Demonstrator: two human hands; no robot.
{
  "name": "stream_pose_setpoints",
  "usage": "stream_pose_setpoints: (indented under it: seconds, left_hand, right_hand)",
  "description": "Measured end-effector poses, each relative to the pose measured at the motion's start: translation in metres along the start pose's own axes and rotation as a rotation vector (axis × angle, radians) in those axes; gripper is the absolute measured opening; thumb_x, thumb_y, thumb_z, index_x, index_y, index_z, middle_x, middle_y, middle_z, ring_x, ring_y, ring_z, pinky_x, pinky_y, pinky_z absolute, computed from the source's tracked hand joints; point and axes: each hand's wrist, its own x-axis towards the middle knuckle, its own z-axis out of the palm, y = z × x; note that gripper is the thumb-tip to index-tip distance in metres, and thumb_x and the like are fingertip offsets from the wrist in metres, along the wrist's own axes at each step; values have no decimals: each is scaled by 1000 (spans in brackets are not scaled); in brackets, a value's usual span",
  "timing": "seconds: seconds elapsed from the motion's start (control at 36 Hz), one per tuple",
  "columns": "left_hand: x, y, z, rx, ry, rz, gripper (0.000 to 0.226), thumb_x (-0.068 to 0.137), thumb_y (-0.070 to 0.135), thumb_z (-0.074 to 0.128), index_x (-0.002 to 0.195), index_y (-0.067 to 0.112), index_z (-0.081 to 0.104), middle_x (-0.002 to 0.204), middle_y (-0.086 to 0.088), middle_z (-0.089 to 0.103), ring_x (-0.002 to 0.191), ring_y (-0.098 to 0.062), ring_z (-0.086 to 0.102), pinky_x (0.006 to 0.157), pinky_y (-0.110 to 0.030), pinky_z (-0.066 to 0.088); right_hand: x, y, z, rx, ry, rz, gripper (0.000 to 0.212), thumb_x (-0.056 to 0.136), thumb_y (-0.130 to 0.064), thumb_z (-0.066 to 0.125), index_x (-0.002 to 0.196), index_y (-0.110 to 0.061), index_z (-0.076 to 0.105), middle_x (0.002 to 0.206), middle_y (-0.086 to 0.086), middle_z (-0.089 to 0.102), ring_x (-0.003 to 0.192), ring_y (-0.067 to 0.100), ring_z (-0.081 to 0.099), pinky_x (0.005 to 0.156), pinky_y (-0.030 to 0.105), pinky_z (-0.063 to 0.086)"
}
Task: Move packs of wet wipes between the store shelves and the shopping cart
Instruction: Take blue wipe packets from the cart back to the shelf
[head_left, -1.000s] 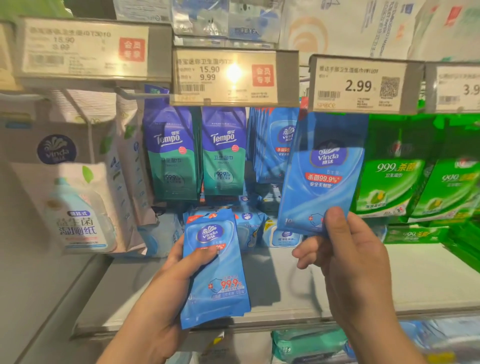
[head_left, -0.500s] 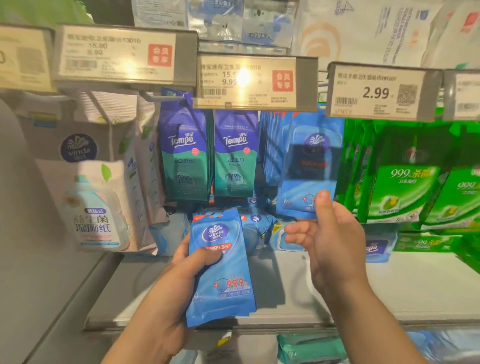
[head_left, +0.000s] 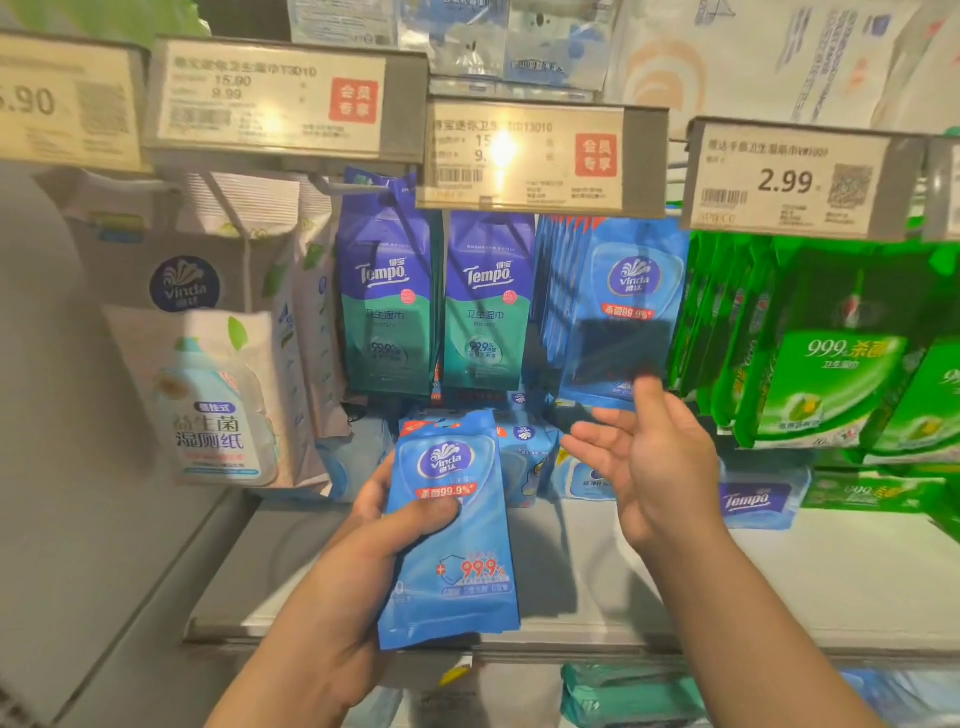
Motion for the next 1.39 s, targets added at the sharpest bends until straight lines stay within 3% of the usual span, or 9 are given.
stream_pose_setpoints:
  seconds: [0.14, 0.25, 0.44, 0.56, 0.83, 0.97, 1.06, 1.22, 1.39]
  left_hand:
    - [2, -1, -2, -26, 13, 24, 69, 60, 9, 75, 124, 30, 63, 113, -14, 74, 75, -33, 74, 55, -43, 58]
    - [2, -1, 1, -16, 33, 53, 73, 60, -1, 77, 124, 31, 63, 111, -12, 75, 75, -33, 74, 54, -43, 59]
    - [9, -7, 10, 26, 118, 123, 85, 59, -5, 80, 130, 35, 54, 103, -12, 77, 79, -35, 75, 58, -47, 61]
    - [12, -11, 11, 49, 152, 159, 86, 59, 4, 78, 134, 36, 49, 106, -9, 77, 87, -34, 75, 68, -50, 62]
    - [20, -18, 13, 71, 231, 226, 73, 65, 29, 79, 132, 39, 51, 118, 7, 73, 105, -21, 72, 97, -52, 52]
    - [25, -17, 7, 50, 220, 212, 66, 72, 13, 75, 130, 37, 55, 113, -6, 75, 94, -26, 75, 66, -43, 61]
    - [26, -13, 3, 87, 206, 201, 62, 83, 3, 71, 129, 41, 55, 111, -7, 76, 95, -36, 74, 70, -53, 60]
    - [30, -8, 4, 75, 202, 234, 60, 86, 0, 67, 129, 40, 56, 114, -6, 74, 97, -36, 72, 67, -52, 60]
    - [31, -5, 7, 58, 181, 237, 63, 86, -2, 67, 130, 42, 57, 113, -5, 75, 90, -33, 72, 65, -49, 59]
  right_hand:
    - [-7, 16, -13, -44, -74, 172, 26, 102, -34, 58, 105, -8, 56, 70, 9, 58, 46, 21, 59, 42, 34, 54]
    - [-29, 28, -24, -278, -315, 291, 39, 94, -44, 65, 100, -7, 57, 61, 5, 52, 46, 22, 46, 41, 25, 36]
    - [-64, 27, -29, -639, -716, 176, 72, 74, -73, 59, 102, -7, 62, 72, 18, 61, 55, 22, 55, 39, 30, 38]
    - [-68, 29, -29, -700, -688, 150, 48, 74, -62, 66, 101, -23, 68, 96, 18, 69, 64, 14, 57, 49, 27, 51]
    - [-56, 31, -39, -697, -456, 155, 33, 99, -34, 59, 97, -2, 56, 70, 11, 67, 45, 35, 62, 34, 28, 31]
    - [-51, 30, -46, -562, -318, 192, 25, 105, -25, 49, 91, -5, 51, 58, 12, 60, 38, 27, 50, 35, 23, 25]
    - [-49, 27, -52, -475, -234, 102, 31, 97, -33, 61, 93, -3, 52, 56, 10, 57, 36, 24, 46, 38, 23, 26]
    - [-55, 20, -62, -396, -190, -222, 32, 70, -60, 63, 85, -31, 64, 60, 9, 62, 39, 23, 47, 43, 25, 38]
    - [-64, 1, -61, -241, -165, -468, 5, 82, -35, 65, 83, -38, 68, 60, 8, 61, 39, 21, 47, 39, 19, 38]
